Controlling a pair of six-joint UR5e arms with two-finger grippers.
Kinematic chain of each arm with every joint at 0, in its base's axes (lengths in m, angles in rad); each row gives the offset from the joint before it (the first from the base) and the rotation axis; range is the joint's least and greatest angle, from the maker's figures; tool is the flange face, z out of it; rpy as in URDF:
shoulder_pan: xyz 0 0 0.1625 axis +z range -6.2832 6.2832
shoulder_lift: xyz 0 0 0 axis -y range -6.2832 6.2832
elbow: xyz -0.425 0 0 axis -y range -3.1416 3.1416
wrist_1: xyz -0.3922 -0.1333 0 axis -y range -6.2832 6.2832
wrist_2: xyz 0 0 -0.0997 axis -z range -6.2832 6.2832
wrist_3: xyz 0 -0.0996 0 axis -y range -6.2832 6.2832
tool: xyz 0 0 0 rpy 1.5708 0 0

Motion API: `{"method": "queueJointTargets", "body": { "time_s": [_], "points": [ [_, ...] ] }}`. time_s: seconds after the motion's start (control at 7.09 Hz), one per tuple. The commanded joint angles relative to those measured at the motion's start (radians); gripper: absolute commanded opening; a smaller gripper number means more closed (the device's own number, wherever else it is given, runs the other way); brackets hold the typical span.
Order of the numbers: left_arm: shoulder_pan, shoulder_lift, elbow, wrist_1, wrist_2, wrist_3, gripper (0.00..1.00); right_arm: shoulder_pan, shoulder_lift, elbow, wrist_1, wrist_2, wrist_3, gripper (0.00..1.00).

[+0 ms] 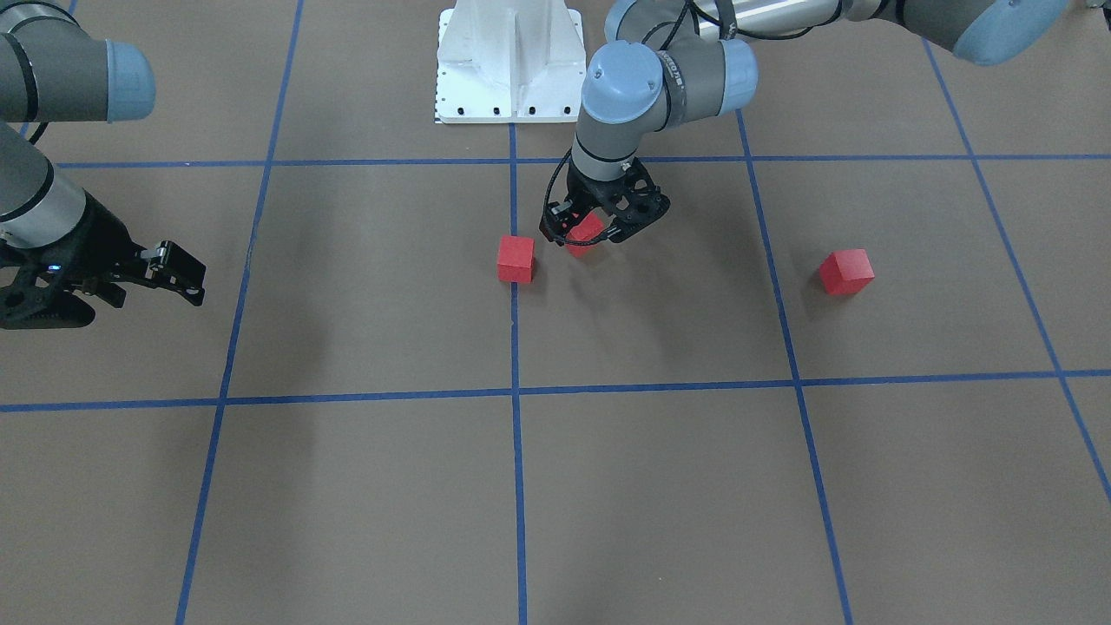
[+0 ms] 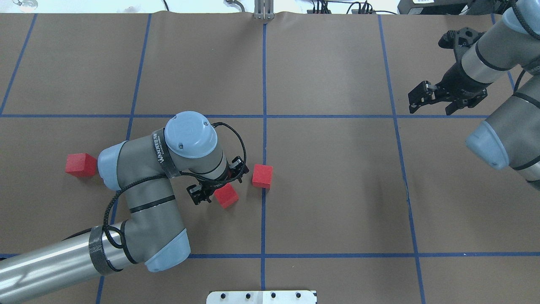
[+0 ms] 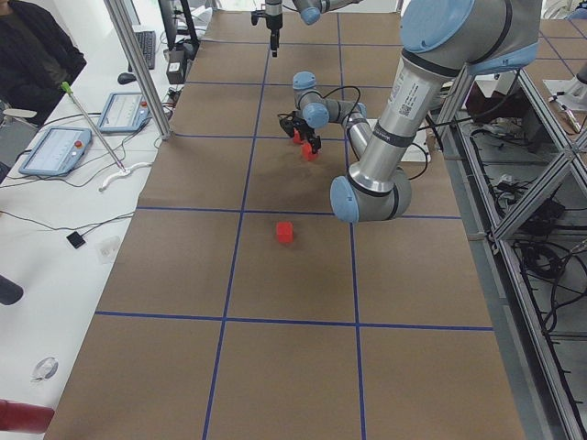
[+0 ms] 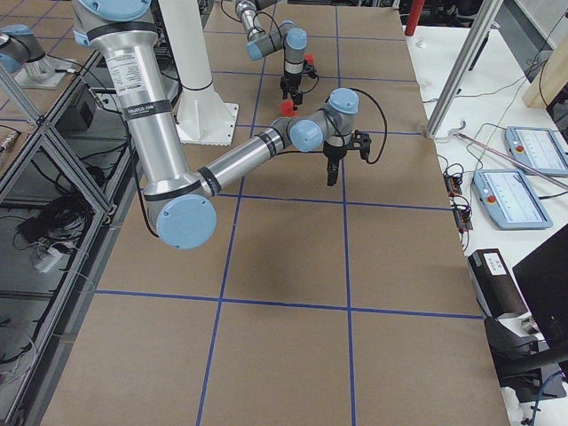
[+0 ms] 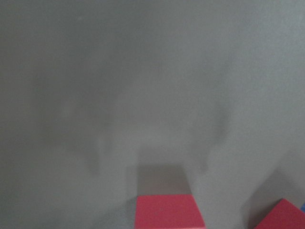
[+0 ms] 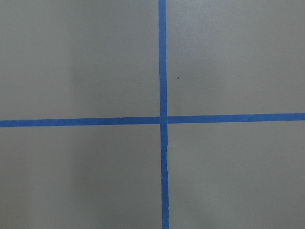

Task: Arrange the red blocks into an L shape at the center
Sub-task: 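Lower the left gripper onto the middle red cube and grasp it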

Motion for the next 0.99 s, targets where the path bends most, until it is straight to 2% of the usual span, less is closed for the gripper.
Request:
{"method": "queueJointTargets", "body": {
  "time_s": [0.0, 0.28, 0.56, 0.7, 0.85],
  "points": [
    [0.002, 0.0, 0.005, 0.001, 0.002, -0.006, 0.57, 0.0, -0.001, 0.0, 0.0, 0.0, 0.0, 0.99],
    [0.002, 0.003, 0.007, 0.006, 0.002, -0.006, 0.03, 0.0, 0.0, 0.0, 0.0, 0.0, 0.0, 1.0],
    [-0.016, 0.002, -0.019, 0.013, -0.003, 0.002, 0.0, 0.0, 0.004, 0.001, 0.0, 0.0, 0.0, 1.0],
    [-0.067, -0.007, -0.029, 0.036, -0.008, 0.046, 0.0, 0.0, 0.004, 0.001, 0.0, 0.0, 0.0, 0.99],
    [-0.108, -0.016, -0.064, 0.105, -0.026, 0.242, 0.0, 0.0, 0.005, 0.001, 0.0, 0.0, 0.0, 1.0]
  ]
}}
